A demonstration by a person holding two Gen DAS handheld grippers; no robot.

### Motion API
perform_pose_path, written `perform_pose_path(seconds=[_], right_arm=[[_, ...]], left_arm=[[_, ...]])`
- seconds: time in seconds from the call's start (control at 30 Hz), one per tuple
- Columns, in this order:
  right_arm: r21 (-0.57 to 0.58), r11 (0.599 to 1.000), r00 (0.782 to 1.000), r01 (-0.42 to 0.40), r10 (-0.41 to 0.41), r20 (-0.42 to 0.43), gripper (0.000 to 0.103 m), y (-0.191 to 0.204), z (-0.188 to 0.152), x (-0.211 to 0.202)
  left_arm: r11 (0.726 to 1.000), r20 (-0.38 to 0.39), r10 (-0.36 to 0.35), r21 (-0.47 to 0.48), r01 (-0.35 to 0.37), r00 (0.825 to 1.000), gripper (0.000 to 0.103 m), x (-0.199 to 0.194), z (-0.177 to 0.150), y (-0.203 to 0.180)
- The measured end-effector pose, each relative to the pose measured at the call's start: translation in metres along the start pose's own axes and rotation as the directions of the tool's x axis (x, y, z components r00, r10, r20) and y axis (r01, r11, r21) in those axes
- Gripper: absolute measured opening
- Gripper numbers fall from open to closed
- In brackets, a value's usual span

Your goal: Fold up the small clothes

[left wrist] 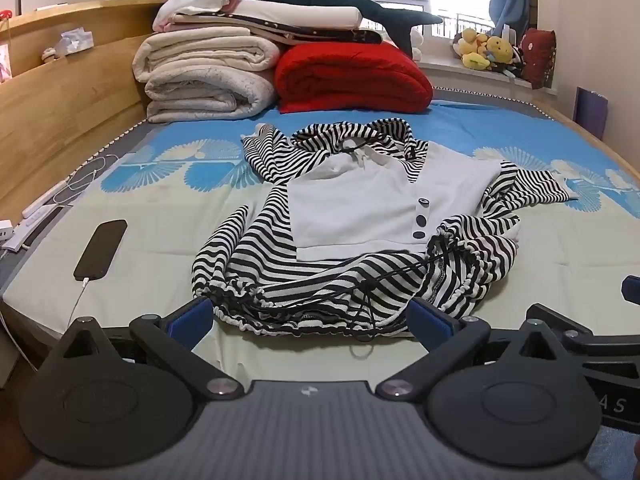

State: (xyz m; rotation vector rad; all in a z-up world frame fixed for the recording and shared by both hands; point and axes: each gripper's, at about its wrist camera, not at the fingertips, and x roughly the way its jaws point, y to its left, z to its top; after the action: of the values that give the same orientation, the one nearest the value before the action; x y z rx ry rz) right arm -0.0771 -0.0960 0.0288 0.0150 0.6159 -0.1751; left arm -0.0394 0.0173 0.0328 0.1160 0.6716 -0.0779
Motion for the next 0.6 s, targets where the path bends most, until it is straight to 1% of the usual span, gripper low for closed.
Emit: perform_pose_path(seconds=[0.13, 0.23, 0.6], right_arm=[[0.002, 1.000, 1.000, -0.002, 0.002, 0.004, 0.102, 0.0011, -0.0003, -0.0052], [0.001, 1.000, 1.000, -0.004, 0.004, 0.005, 0.102, 0.0022, -0.0015, 0.0007], [0.001, 1.000, 1.000, -0.003, 0.003, -0.006, 0.102, 0.0028, -0.0007, 0.0029]], left_arm=[[1.000, 0.003, 0.001, -0.004, -0.001, 1.000, 0.103, -0.0004, -0.0003, 0.0005], [1.000, 0.006, 0.000, -0.008, 0.000, 1.000, 0.103, -0.0008, 0.0000, 0.0015], [1.000, 0.015, 0.007, -0.006, -0.007, 1.000, 0.103, -0.0010, 0.0007, 0.0015]])
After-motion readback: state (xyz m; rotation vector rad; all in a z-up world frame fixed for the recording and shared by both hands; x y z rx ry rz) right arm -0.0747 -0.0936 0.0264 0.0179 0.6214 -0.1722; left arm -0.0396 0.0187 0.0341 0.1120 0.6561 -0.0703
